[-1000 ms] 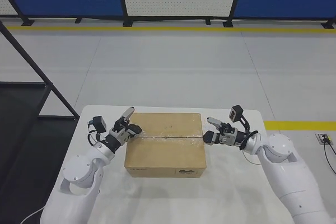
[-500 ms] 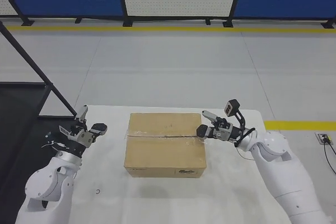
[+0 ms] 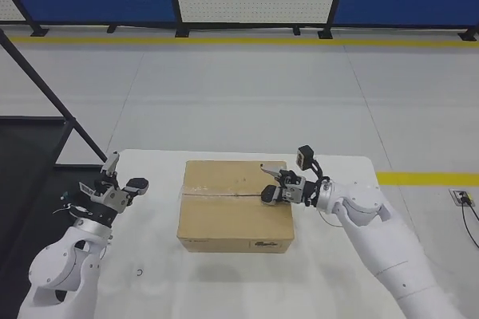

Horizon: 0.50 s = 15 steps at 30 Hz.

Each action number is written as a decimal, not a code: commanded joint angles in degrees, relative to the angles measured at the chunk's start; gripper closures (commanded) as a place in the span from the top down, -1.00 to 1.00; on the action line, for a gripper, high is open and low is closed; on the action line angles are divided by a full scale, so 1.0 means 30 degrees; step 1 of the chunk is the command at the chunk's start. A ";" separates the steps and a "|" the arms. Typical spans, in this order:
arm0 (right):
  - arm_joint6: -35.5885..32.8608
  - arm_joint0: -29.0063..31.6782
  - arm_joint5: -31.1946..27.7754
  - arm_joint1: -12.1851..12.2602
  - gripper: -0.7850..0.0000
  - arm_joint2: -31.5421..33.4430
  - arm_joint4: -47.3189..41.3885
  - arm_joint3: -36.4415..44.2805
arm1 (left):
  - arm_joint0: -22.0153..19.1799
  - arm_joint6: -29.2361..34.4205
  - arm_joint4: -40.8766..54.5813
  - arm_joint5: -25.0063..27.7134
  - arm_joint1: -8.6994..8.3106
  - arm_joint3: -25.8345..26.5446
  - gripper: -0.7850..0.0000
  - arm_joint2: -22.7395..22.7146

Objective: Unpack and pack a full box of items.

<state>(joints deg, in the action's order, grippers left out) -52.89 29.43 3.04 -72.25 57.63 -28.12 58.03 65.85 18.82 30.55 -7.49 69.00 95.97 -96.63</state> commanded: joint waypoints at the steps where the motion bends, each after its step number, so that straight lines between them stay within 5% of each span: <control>1: -0.0101 -0.0403 -0.0220 -0.0196 1.00 -0.0369 -0.0181 -0.0693 | 0.0051 -0.0116 0.0054 0.0057 -0.0018 -0.0085 1.00 -0.0159; 15: 0.0322 -0.3184 -0.1442 -0.2431 1.00 -0.4215 -0.0399 -0.3303 | 0.0144 0.0055 0.0512 0.0402 -0.0112 -0.0480 1.00 -0.0543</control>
<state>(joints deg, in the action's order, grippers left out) -52.18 20.46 -1.40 -79.03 45.77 -29.34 48.61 66.18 18.72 32.09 -6.37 68.68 94.48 -98.34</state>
